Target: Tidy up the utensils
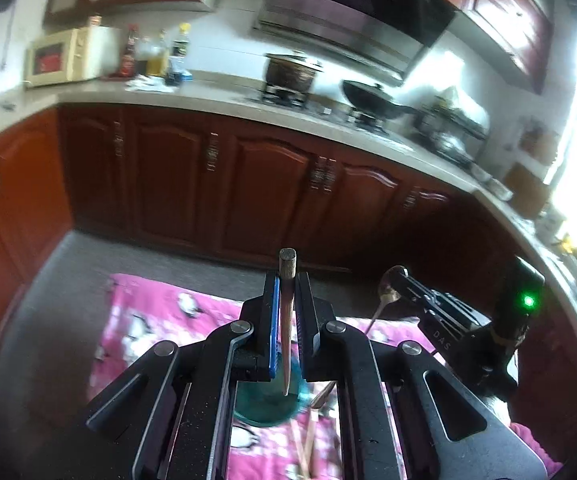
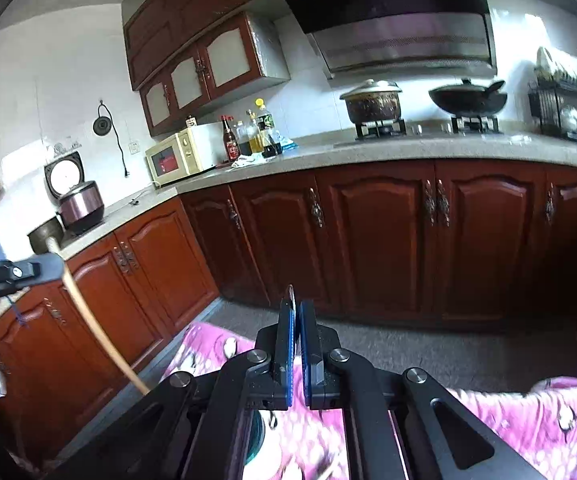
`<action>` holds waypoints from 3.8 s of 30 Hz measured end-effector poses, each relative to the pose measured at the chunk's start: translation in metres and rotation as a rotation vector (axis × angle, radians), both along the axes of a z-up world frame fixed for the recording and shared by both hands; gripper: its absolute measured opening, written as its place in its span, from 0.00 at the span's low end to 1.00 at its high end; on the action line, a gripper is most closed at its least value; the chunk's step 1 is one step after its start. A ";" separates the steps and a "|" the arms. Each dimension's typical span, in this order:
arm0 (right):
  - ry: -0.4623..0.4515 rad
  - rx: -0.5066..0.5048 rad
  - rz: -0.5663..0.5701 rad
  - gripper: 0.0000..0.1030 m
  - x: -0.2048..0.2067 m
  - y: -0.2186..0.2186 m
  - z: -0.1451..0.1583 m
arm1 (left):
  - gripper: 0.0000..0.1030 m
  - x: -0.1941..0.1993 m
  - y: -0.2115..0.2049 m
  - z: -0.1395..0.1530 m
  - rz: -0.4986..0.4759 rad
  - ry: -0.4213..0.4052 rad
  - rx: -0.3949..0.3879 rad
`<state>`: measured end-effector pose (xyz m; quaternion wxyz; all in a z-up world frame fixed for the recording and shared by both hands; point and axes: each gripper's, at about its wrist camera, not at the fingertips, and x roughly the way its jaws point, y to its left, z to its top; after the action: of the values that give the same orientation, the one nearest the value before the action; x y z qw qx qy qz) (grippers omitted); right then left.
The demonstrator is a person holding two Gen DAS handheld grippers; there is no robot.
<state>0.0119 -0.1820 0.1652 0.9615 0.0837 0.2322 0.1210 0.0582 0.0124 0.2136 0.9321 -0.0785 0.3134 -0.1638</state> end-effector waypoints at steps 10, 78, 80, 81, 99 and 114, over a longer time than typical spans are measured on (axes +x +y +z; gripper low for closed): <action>0.016 -0.151 0.003 0.02 0.037 0.055 -0.052 | 0.06 0.037 0.013 -0.080 0.095 0.093 0.067; 0.566 0.211 -0.034 0.30 -0.081 -0.072 -0.201 | 0.50 -0.085 -0.063 -0.222 -0.073 0.310 0.110; 0.565 0.238 -0.013 0.28 -0.076 -0.066 -0.204 | 0.50 -0.083 -0.067 -0.234 -0.073 0.331 0.107; 0.564 0.242 -0.005 0.27 -0.070 -0.063 -0.205 | 0.50 -0.081 -0.070 -0.241 -0.070 0.339 0.105; 0.640 0.226 0.065 0.10 0.006 -0.022 -0.238 | 0.42 -0.046 -0.082 -0.286 -0.041 0.436 0.112; 0.621 0.437 0.121 0.08 -0.076 -0.128 -0.196 | 0.05 -0.074 -0.081 -0.293 -0.147 0.599 0.077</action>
<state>-0.0644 -0.3101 -0.0306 0.7960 0.3056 0.4856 0.1930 -0.0161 -0.0682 -0.0797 0.7861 -0.0651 0.5851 -0.1884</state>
